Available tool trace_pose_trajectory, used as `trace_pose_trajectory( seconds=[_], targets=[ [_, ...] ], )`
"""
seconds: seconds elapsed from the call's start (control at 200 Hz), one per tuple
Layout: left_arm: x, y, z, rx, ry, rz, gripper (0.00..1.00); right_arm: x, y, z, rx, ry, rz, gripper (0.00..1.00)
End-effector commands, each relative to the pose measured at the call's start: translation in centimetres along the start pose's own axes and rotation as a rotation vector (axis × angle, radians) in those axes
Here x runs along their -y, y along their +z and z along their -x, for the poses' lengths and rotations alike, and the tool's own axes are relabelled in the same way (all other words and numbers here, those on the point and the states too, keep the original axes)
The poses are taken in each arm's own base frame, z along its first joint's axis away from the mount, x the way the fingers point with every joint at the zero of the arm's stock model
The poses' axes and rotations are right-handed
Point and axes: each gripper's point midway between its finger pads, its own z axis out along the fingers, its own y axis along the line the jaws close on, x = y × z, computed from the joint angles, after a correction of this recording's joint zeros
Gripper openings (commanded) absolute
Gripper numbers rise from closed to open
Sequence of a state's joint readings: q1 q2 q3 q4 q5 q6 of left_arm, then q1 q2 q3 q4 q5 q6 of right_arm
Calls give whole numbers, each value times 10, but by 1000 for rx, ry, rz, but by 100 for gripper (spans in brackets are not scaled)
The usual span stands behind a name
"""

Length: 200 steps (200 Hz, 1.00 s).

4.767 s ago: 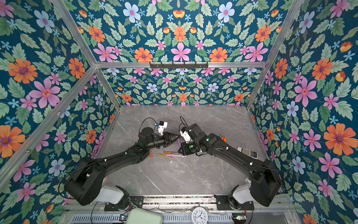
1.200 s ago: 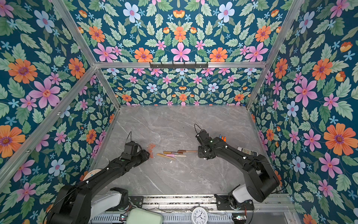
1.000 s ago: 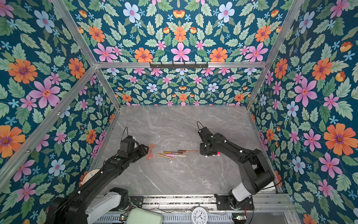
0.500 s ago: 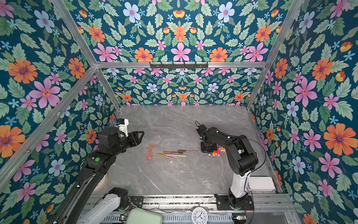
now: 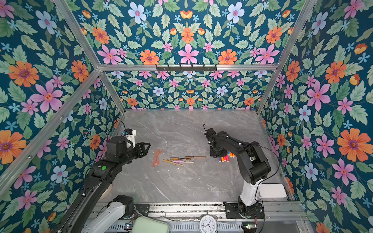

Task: Open the pen caps
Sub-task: 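Lower the purple marker beside the orange highlighter and open the right gripper, then reach the right gripper to the tan pen and grasp its barrel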

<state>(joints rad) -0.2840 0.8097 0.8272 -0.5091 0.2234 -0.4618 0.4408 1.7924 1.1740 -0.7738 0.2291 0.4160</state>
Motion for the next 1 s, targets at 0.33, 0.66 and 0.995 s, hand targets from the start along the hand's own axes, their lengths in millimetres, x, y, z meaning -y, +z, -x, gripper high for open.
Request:
trace_pose_trajectory(
  seconds=[0.33,0.66,0.995],
  targets=[
    [8,4,2,9,-13,-52,48,-9,-36,-3,82,26,147,31],
    [22,6,17,67,-11,-122,47,-140,-110,-62,191,-343,750,32],
    [0,-37,15,160,151,9,49,-218,-86,-85,76,-524,721,34]
  ],
)
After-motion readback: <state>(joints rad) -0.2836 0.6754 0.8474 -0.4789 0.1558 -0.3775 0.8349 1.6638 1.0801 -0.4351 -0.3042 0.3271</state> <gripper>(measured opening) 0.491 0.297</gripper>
